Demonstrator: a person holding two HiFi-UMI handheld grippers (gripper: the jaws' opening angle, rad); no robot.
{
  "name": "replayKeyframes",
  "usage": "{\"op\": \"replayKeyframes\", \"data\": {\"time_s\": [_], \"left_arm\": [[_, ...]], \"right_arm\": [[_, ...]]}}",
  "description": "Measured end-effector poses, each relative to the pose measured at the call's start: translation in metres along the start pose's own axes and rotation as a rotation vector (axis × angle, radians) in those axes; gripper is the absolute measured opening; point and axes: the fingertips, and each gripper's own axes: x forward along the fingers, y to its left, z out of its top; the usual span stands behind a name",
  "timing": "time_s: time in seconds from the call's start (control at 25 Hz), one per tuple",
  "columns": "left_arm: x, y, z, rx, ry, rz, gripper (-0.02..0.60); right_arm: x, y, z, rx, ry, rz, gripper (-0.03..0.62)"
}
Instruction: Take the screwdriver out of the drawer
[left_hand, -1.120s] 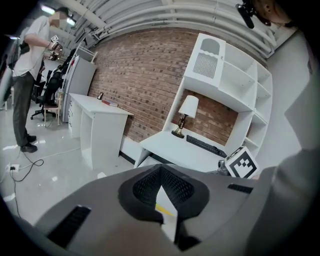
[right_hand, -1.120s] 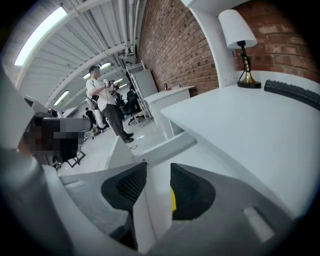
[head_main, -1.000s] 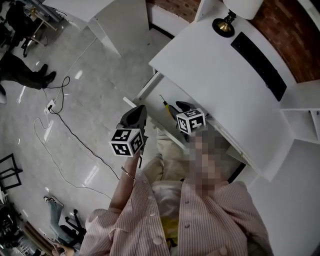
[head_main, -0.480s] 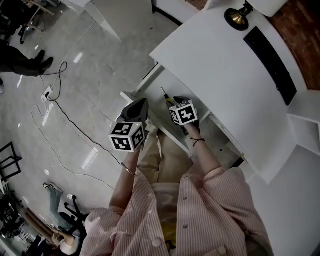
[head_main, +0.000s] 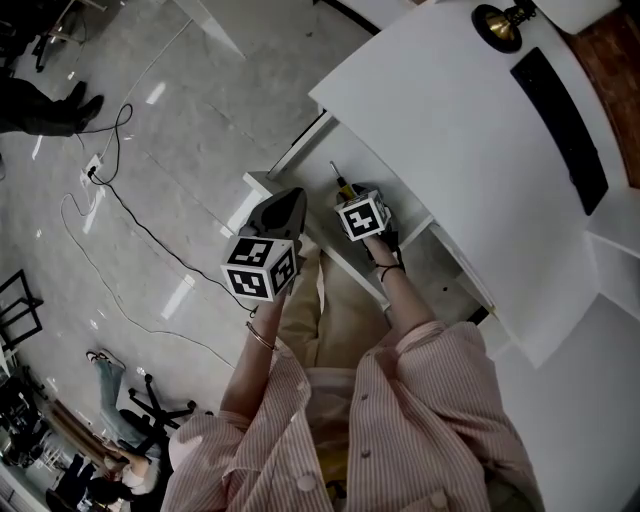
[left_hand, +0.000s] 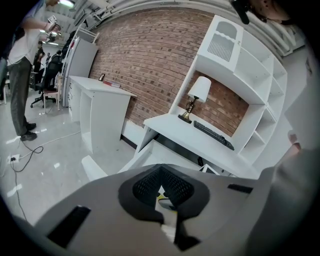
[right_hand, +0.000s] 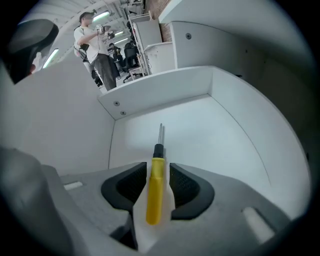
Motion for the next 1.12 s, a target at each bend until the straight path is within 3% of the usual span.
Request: {"op": "replayKeyframes", "data": {"time_s": [0.28, 0.6, 1.12], "left_arm": [[0.000, 0.003, -0.003, 0.004, 0.015, -0.013, 0.000], [-0.002, 0.004, -0.004, 0.015, 0.011, -0.029, 0.000], [-0.030, -0.002, 0.018, 0.072, -0.068, -0.067, 0.000]], "right_arm": [[0.001, -0.003, -0.001, -0.053, 0.047, -0.101, 0.106], [0.002, 0.002, 0.002, -0.097, 0.066, -0.081, 0.081], [-0.064, 0.029, 0.038, -0.091, -0.148, -0.008, 0.080]]}}
